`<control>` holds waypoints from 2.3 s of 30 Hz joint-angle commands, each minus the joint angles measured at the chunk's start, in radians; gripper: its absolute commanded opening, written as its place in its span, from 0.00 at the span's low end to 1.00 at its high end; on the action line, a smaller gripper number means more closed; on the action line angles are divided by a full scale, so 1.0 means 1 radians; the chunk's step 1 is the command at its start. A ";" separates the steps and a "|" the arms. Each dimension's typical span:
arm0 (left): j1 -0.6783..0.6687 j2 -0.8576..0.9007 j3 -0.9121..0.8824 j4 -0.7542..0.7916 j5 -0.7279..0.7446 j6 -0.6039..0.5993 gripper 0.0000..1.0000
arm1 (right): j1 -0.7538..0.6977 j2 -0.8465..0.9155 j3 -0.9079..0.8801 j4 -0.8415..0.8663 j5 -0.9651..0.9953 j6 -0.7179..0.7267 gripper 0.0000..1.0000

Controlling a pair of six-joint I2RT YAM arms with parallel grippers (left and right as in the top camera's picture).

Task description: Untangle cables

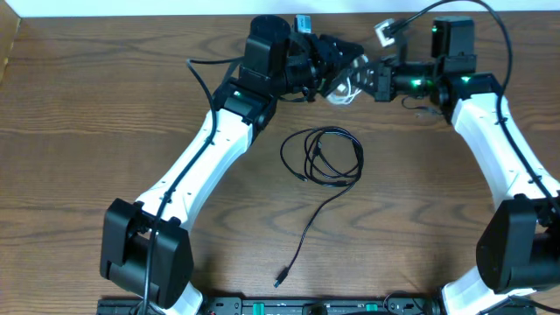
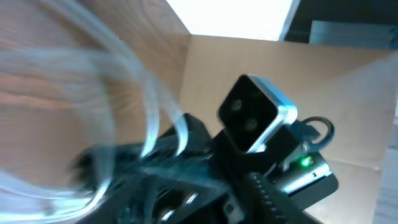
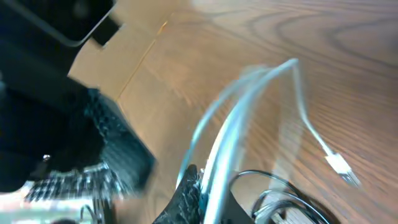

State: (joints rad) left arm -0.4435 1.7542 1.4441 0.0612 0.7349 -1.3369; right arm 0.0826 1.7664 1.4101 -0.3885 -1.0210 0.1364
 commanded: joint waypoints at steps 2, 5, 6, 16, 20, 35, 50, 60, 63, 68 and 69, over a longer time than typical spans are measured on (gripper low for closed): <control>0.049 -0.007 0.000 -0.078 0.016 0.197 0.59 | -0.109 -0.026 0.000 0.003 0.039 0.146 0.01; 0.072 -0.007 0.000 -0.165 0.011 0.333 0.59 | -0.175 -0.054 0.003 0.002 0.127 0.206 0.01; 0.080 -0.007 0.000 -0.193 0.000 0.372 0.63 | -0.193 -0.061 0.006 0.000 0.172 0.247 0.01; 0.128 -0.007 0.000 -0.505 -0.226 0.812 0.65 | -0.359 -0.026 0.375 -0.343 0.541 0.201 0.01; 0.128 -0.007 -0.002 -0.552 -0.243 0.836 0.65 | -0.380 0.048 0.620 -0.493 0.838 0.067 0.01; 0.123 -0.007 -0.002 -0.602 -0.231 0.835 0.65 | -0.490 0.423 0.781 -0.198 1.139 -0.393 0.01; 0.066 0.013 -0.023 -0.602 -0.266 0.835 0.65 | -0.512 0.763 0.781 0.074 1.226 -0.562 0.02; 0.034 0.039 -0.023 -0.584 -0.284 0.832 0.65 | -0.518 0.650 0.782 0.024 1.184 -0.328 0.99; 0.034 0.039 -0.023 -0.575 -0.285 0.837 0.65 | -0.513 0.565 0.782 -0.047 1.065 -0.303 0.99; 0.034 0.039 -0.023 -0.576 -0.284 0.879 0.65 | -0.509 0.410 0.782 -0.206 0.797 -0.248 0.99; 0.034 0.039 -0.023 -0.581 -0.284 0.893 0.64 | -0.507 0.357 0.782 -0.272 0.626 -0.248 0.99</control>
State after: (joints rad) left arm -0.4095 1.7805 1.4326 -0.5137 0.4644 -0.4980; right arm -0.4294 2.2623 2.1773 -0.5861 -0.0647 -0.1635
